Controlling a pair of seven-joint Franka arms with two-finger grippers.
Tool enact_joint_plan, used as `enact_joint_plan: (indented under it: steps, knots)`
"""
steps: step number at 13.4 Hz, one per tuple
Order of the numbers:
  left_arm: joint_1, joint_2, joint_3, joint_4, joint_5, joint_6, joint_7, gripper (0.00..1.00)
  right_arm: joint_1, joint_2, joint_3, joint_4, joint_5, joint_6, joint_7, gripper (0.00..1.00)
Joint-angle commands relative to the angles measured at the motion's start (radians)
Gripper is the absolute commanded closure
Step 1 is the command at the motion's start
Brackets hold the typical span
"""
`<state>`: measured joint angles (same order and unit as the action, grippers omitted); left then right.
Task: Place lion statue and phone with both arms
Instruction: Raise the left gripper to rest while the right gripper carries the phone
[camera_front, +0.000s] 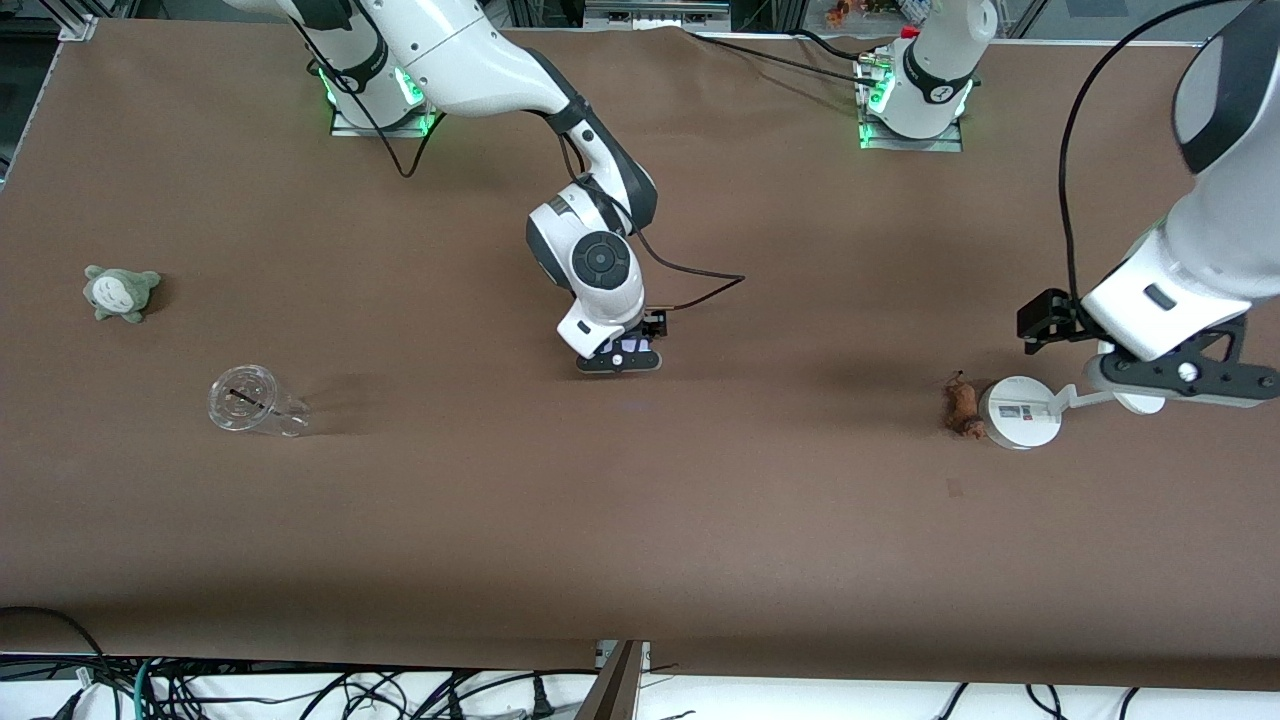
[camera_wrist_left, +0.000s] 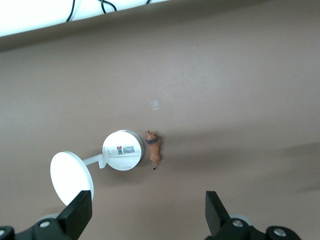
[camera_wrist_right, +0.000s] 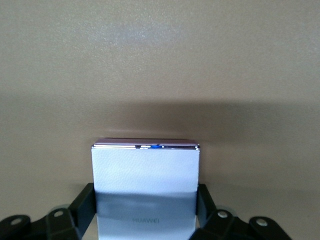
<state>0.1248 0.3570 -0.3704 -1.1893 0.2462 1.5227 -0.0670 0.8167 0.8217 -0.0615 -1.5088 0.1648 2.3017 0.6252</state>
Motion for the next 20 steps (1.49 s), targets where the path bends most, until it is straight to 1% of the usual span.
enact_joint_plan:
  steps: [1, 2, 4, 6, 8, 9, 10, 11, 12, 13, 14, 16, 17, 20]
  knots:
    - [0.004, -0.015, 0.002, 0.016, -0.04, -0.056, 0.024, 0.0, 0.007, 0.004, -0.015, 0.019, 0.004, 0.002, -0.008, 0.48]
    - [0.002, -0.029, 0.004, 0.001, -0.053, -0.059, 0.018, 0.0, -0.001, -0.002, -0.02, 0.019, 0.004, 0.001, -0.015, 0.48]
    - [0.004, -0.039, 0.001, -0.001, -0.056, -0.065, 0.027, 0.0, -0.013, -0.009, -0.061, 0.019, 0.001, -0.008, -0.057, 0.48]
    - [0.002, -0.052, 0.001, -0.006, -0.059, -0.068, 0.029, 0.0, -0.024, -0.021, -0.145, 0.018, -0.001, -0.04, -0.143, 0.48]
    - [0.004, -0.055, 0.004, -0.006, -0.093, -0.068, 0.029, 0.0, -0.04, -0.024, -0.234, 0.019, 0.011, -0.094, -0.255, 0.48]
    - [-0.002, -0.061, 0.014, -0.01, -0.103, -0.067, 0.03, 0.0, -0.059, -0.033, -0.266, 0.019, 0.019, -0.116, -0.313, 0.48]
    - [-0.008, -0.103, 0.027, -0.057, -0.108, -0.055, 0.03, 0.0, -0.095, -0.035, -0.273, 0.019, 0.019, -0.139, -0.355, 0.48]
    - [-0.03, -0.165, 0.063, -0.149, -0.135, -0.015, 0.03, 0.0, -0.137, -0.035, -0.273, 0.019, 0.021, -0.143, -0.393, 0.48]
    - [-0.08, -0.217, 0.153, -0.218, -0.178, 0.029, 0.03, 0.0, -0.169, -0.035, -0.273, 0.016, 0.021, -0.145, -0.435, 0.48]
    - [-0.155, -0.245, 0.253, -0.263, -0.206, 0.045, 0.03, 0.0, -0.203, -0.035, -0.273, 0.012, 0.019, -0.145, -0.473, 0.48]
    - [-0.184, -0.292, 0.305, -0.33, -0.215, 0.059, 0.033, 0.0, -0.234, -0.035, -0.273, 0.007, 0.019, -0.145, -0.513, 0.48]
    - [-0.183, -0.392, 0.309, -0.491, -0.209, 0.161, 0.032, 0.0, -0.289, -0.033, -0.271, 0.006, 0.021, -0.145, -0.594, 0.48]
    - [-0.179, -0.417, 0.311, -0.542, -0.202, 0.2, 0.032, 0.0, -0.297, -0.033, -0.271, -0.002, 0.021, -0.145, -0.599, 0.48]
    - [-0.157, -0.4, 0.315, -0.536, -0.202, 0.192, 0.032, 0.0, -0.352, -0.027, -0.27, -0.011, 0.019, -0.145, -0.616, 0.48]
